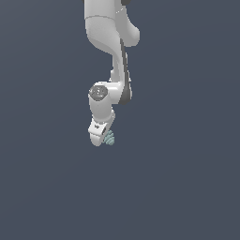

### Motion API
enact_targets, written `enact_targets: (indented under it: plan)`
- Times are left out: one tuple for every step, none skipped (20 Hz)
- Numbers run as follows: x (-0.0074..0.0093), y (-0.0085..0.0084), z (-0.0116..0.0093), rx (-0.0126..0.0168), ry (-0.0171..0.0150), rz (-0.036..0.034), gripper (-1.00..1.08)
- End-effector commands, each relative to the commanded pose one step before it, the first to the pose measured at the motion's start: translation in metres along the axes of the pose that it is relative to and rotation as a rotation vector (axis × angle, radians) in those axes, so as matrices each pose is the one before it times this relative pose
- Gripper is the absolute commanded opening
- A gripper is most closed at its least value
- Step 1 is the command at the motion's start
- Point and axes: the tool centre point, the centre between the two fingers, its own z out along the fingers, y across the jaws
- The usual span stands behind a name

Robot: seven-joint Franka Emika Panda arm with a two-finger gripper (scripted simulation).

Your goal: Pick up the object and move it to a goal position.

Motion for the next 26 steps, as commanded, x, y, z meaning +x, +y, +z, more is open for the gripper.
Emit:
enact_targets:
  plan:
    - [-0.00022,-0.00231,0.00326,0.00642,-0.00087,-0.00011,-1.00]
    - [0.00000,0.00000,0.00000,0.00000,0.00000,0.00000,-1.00]
    - [0.00000,0.00000,0.00000,0.00000,0.00000,0.00000,-1.00]
    - [0.00000,0.00000,0.00000,0.00000,0.00000,0.00000,-1.00]
    - [0.00000,0.00000,0.00000,0.00000,0.00000,0.00000,-1.00]
    - [0.00044,0.00292,-0.00385,-0.00831,0.00099,-0.00018,-1.00]
    - [-0.00010,0.00003,-0.00028,0.00000,0.00000,0.00000,-1.00]
    - [-0.00029,0.00010,-0.00084,0.00000,0.00000,0.00000,-1.00]
    - [-0.00049,0.00016,-0.00139,0.00000,0.00000,0.00000,-1.00]
    - [-0.00069,0.00023,-0.00195,0.00000,0.00000,0.00000,-1.00]
    - [-0.00088,0.00030,-0.00251,0.00000,0.00000,0.00000,-1.00]
    - [-0.00108,0.00036,-0.00308,0.00000,0.00000,0.00000,-1.00]
    - [-0.00128,0.00043,-0.00366,0.00000,0.00000,0.00000,-1.00]
    - [-0.00148,0.00050,-0.00424,0.00000,0.00000,0.00000,-1.00]
    - [-0.00147,0.00055,-0.00452,0.00054,-0.00017,-0.00039,-1.00]
    - [-0.00189,0.00064,-0.00544,0.00000,0.00000,0.00000,-1.00]
    - [-0.00209,0.00071,-0.00604,0.00000,0.00000,0.00000,-1.00]
    - [-0.00228,0.00078,-0.00661,0.00000,0.00000,0.00000,-1.00]
    - [-0.00247,0.00085,-0.00717,0.00000,0.00000,0.00000,-1.00]
    - [-0.00245,0.00092,-0.00739,0.00058,0.00012,-0.00036,-1.00]
    - [-0.00280,0.00098,-0.00822,0.00000,0.00000,0.00000,-1.00]
    - [-0.00296,0.00104,-0.00872,0.00000,0.00000,0.00000,-1.00]
    - [-0.00290,0.00113,-0.00882,0.00076,0.00041,-0.00045,-1.00]
    - [-0.00325,0.00116,-0.00968,0.00000,0.00000,0.00000,-1.00]
    - [-0.00339,0.00122,-0.01014,0.00000,0.00000,0.00000,-1.00]
    - [-0.00343,0.00131,-0.01037,0.00046,0.00044,-0.00026,-1.00]
